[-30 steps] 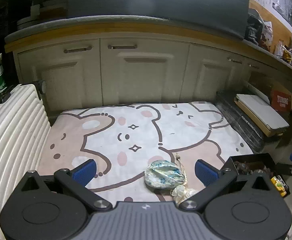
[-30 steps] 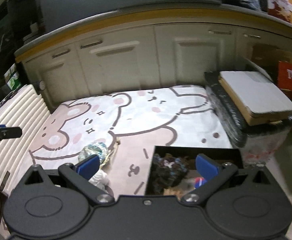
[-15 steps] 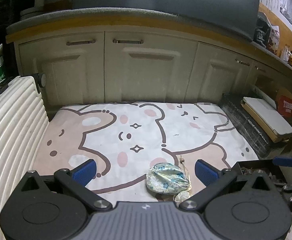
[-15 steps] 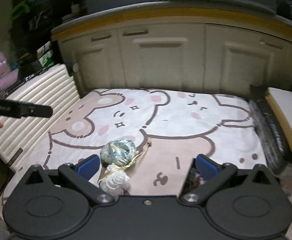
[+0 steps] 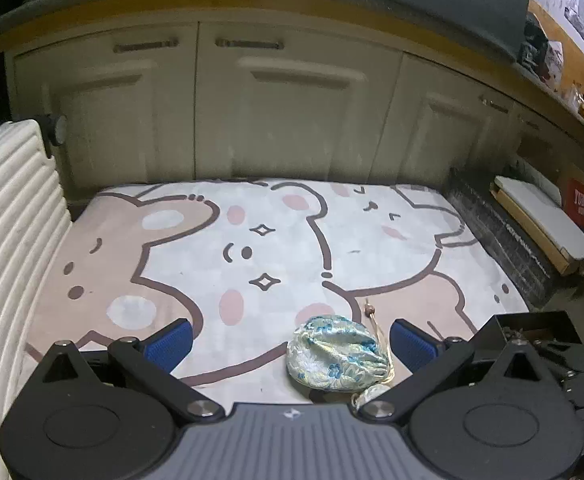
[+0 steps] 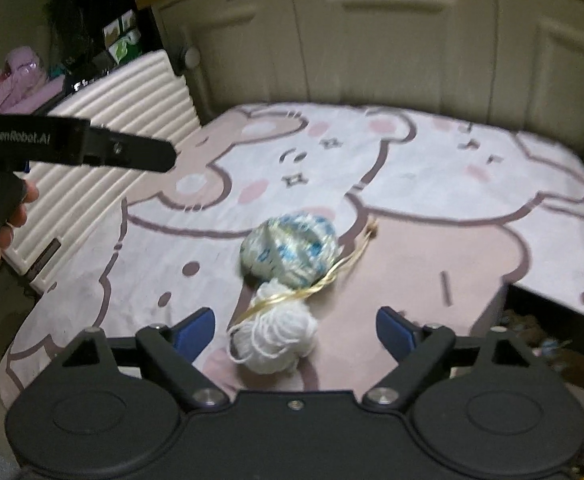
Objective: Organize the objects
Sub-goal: 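Move both grippers toward the brocade pouch and white yarn ball on the mattress, then grasp the brocade pouch with the left gripper while the right grasps the white yarn ball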
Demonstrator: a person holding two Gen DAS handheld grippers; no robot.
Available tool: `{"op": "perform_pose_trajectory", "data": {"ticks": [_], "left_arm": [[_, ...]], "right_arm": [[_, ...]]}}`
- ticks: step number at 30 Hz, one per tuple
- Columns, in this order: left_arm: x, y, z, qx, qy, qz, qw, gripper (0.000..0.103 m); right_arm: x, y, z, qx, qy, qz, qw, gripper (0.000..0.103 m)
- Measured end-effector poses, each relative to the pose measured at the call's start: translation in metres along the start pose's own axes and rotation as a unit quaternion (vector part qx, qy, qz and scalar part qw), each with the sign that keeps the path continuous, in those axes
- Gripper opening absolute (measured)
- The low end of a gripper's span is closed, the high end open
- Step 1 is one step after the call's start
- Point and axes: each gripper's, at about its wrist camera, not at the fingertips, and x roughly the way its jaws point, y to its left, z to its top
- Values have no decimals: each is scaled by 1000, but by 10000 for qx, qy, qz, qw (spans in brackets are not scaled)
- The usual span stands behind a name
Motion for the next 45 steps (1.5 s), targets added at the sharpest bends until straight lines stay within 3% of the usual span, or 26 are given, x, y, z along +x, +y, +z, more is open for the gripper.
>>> {"op": "perform_pose_trajectory", "data": {"ticks": [12, 16, 20, 32, 45], "left_arm": [[34, 8, -2, 107, 240, -209, 9994, 103], [47, 7, -2, 130, 349, -311, 9988, 103], [62, 3, -4, 133, 481, -391, 9980, 103], [110, -29, -10, 580, 865, -636, 9925, 103], [146, -49, -26, 1291, 1262, -556, 9820, 103]], "right_arm": [[47, 2, 3, -130, 575, 335, 9977, 77], [58, 1, 1, -173, 729, 423, 9963, 62], [54, -1, -2, -187, 711, 533, 9959, 56], [29, -4, -17, -328, 1033, 824, 9907, 54], [23, -11, -28, -228, 1102, 947, 9891, 54]]}}
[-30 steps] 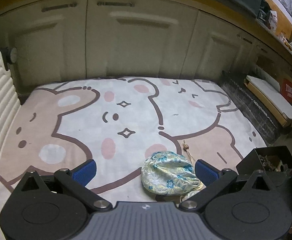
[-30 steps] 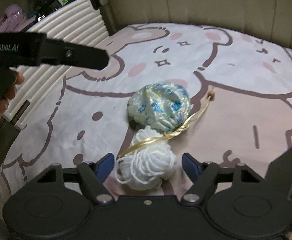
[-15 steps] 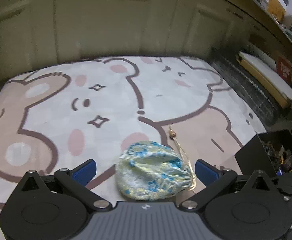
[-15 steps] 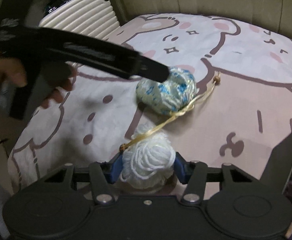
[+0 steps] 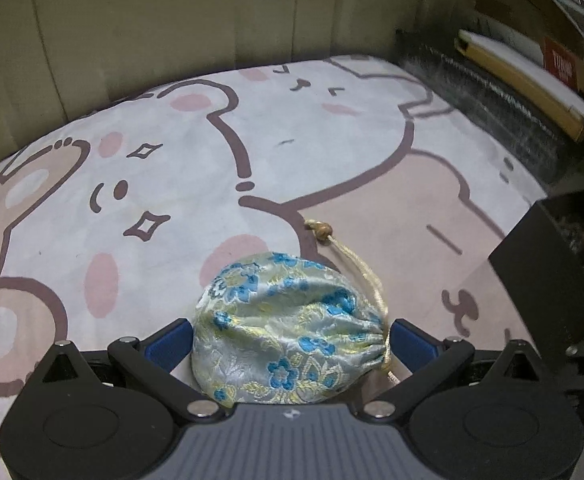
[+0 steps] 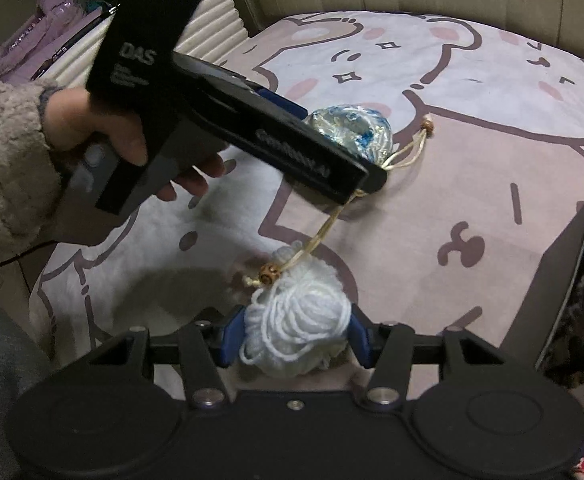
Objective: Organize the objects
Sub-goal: 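Grasp the brocade pouch with the left gripper while the right grasps the white yarn ball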
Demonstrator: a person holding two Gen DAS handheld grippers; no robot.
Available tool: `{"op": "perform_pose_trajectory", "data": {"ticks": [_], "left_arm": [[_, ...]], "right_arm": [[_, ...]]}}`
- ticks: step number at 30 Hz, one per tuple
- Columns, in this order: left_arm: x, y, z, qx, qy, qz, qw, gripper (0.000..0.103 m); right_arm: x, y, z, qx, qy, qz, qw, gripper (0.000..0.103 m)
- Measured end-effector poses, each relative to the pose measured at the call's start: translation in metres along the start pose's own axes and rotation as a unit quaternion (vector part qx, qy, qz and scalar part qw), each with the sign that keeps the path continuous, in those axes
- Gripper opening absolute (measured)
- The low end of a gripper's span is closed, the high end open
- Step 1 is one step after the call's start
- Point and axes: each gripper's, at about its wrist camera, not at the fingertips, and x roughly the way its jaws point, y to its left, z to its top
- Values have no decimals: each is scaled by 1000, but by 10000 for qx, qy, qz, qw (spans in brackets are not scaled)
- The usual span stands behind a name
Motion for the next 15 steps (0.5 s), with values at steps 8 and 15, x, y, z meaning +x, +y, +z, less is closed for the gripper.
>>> {"op": "perform_pose_trajectory", "data": {"ticks": [8, 15], "left_arm": [[10, 0, 0, 56, 169, 27, 9998, 103], [3, 3, 3, -39, 120, -28, 9999, 92]], "right_arm": [[-3, 2, -1, -56, 2, -16, 10000, 54], [-9, 3, 1, -88, -83, -97, 9999, 54]]}}
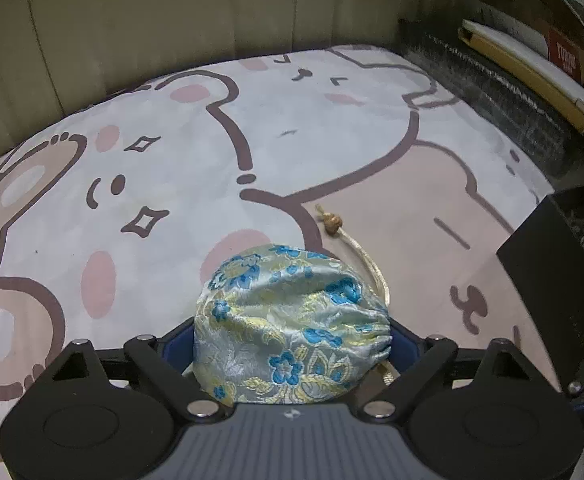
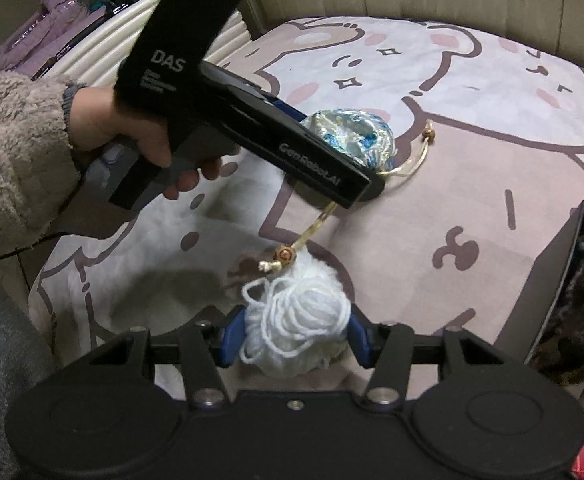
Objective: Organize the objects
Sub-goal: 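Grasp the brocade pouch with the left gripper while the right grasps the white yarn ball, then lift and carry the brocade pouch with the left gripper while the right carries the yarn ball to the box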
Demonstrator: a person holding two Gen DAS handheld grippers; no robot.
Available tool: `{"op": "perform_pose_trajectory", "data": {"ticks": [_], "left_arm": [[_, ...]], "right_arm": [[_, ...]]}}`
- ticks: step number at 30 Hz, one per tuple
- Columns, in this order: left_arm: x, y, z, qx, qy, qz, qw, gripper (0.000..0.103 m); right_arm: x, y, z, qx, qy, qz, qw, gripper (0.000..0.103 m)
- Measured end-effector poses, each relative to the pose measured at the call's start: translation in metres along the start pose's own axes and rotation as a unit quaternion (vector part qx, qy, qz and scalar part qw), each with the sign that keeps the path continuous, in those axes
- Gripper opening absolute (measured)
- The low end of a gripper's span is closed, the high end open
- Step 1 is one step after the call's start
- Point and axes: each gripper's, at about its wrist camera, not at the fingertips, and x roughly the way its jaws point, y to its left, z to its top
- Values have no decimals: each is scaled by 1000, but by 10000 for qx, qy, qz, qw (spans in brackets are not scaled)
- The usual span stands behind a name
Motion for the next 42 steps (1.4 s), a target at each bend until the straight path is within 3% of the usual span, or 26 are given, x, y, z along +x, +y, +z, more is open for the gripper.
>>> {"op": "perform_pose_trajectory", "data": {"ticks": [6, 18, 31, 42], "left_arm": [[-24, 1, 4, -31, -275, 16, 9996, 91], [-103, 6, 23, -366, -1019, 230, 9939, 91], [-164, -8, 23, -443, -1316, 394, 9895, 91], [-199, -39, 31, -274, -1515, 208, 9879, 91]], "right_arm": [[-9, -3, 4, 100, -137, -164, 9997, 53], [-64, 0, 17, 366, -843, -645, 9937, 53], [-130, -10, 14, 734, -1394, -1123, 9811, 54], [-178, -24, 5, 987, -1842, -1374, 9682, 54]]}}
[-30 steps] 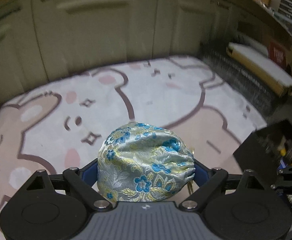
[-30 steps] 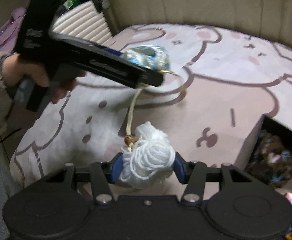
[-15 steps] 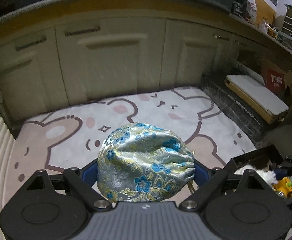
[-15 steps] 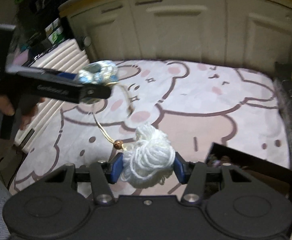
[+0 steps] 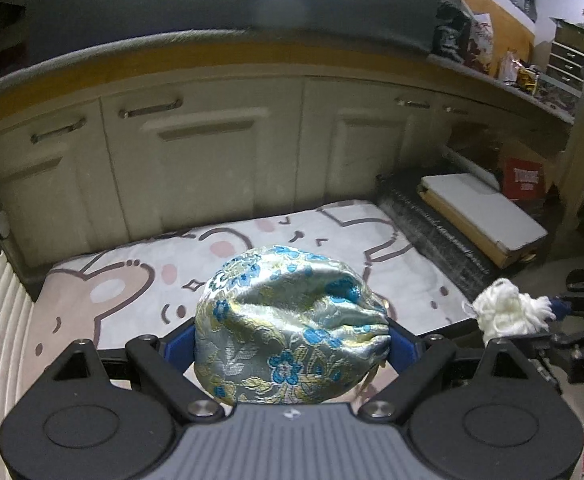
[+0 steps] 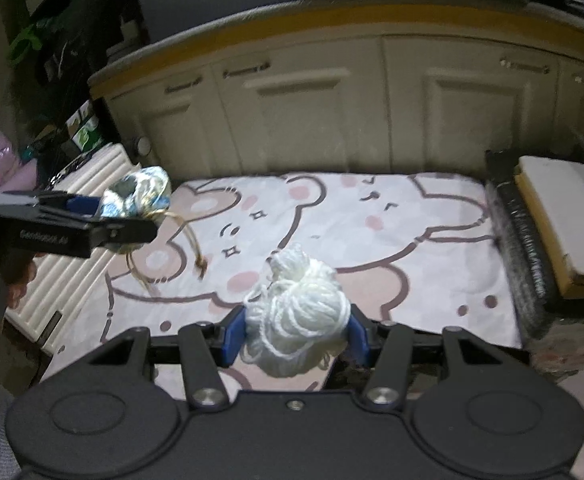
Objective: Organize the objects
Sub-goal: 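Lift and carry the brocade pouch with the left gripper while the right carries the yarn ball to the box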
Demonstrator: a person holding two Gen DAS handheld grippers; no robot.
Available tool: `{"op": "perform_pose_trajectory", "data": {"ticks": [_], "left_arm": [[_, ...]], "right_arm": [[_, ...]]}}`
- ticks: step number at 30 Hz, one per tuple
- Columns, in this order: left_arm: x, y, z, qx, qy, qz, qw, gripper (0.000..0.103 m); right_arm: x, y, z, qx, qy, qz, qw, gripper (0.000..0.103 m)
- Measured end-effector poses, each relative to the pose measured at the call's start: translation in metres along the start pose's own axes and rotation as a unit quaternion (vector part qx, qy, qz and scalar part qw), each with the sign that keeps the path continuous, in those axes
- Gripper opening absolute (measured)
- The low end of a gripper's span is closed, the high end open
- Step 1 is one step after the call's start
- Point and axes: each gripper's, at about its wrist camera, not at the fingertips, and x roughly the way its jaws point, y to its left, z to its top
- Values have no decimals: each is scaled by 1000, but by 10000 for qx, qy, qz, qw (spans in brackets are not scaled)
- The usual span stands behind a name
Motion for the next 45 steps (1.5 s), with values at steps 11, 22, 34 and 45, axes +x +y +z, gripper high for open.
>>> {"op": "perform_pose_trajectory", "data": {"ticks": [11, 22, 34, 45], "left_arm": [[2, -50, 14, 245, -29, -472, 9986, 91], [26, -99, 22, 526, 17, -987, 9937, 91], [61, -119, 11, 634, 317, -1283, 9892, 91], [80, -129, 5, 707, 433, -1789, 9804, 91]], "right_arm": [[-8, -50, -9, 380, -12, -524, 9979, 54], [28, -111, -38, 1108, 390, -976, 9883, 54], [63, -136, -52, 1373, 750, -1516, 9760, 72], [29, -137, -50, 1631, 381, -1392, 9760, 70]]}}
